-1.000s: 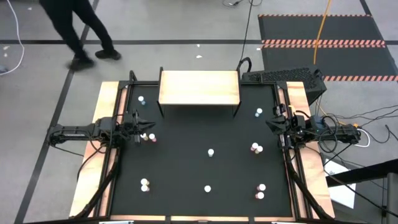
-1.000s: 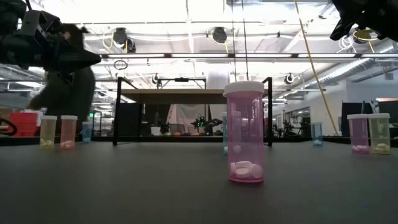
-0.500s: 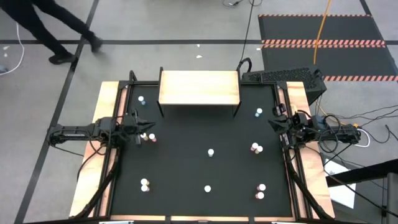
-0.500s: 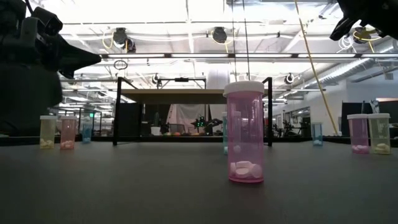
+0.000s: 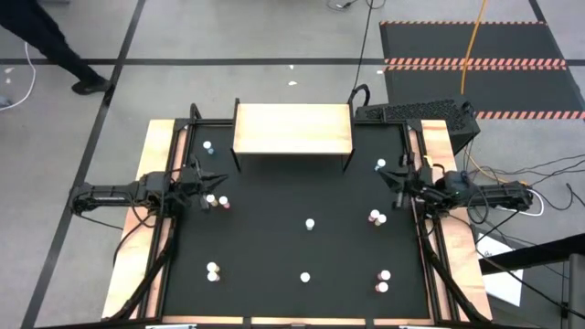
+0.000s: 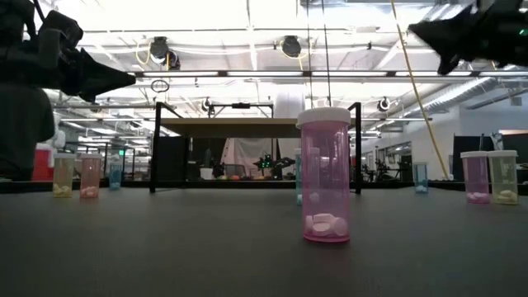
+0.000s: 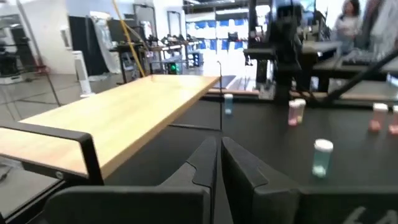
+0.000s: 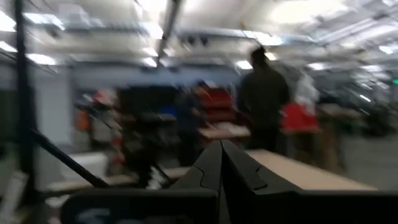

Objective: Pick and place medicine bottles onto shelf by color
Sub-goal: Put the top right blue pill bottle on the shelf

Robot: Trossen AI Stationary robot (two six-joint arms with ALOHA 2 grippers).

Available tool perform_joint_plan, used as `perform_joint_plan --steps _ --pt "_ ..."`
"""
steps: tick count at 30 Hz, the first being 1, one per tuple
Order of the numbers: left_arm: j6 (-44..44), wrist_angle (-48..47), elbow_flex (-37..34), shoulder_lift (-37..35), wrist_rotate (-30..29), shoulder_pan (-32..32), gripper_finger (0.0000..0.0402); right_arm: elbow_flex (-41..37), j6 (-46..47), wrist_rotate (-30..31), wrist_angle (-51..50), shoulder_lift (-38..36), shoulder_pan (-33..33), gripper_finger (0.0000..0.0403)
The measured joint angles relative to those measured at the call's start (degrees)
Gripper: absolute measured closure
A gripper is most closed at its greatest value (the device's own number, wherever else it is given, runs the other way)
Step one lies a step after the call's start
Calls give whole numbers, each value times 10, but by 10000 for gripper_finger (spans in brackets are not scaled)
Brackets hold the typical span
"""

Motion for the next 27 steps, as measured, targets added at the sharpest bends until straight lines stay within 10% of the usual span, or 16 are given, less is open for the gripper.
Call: perform_joint_plan --steps 17,27 --pt "-15 98 0 78 -10 21 376 159 139 167 -263 121 -1 403" --pt "-7 195 0 204 -12 30 376 313 360 107 -559 186 -7 403"
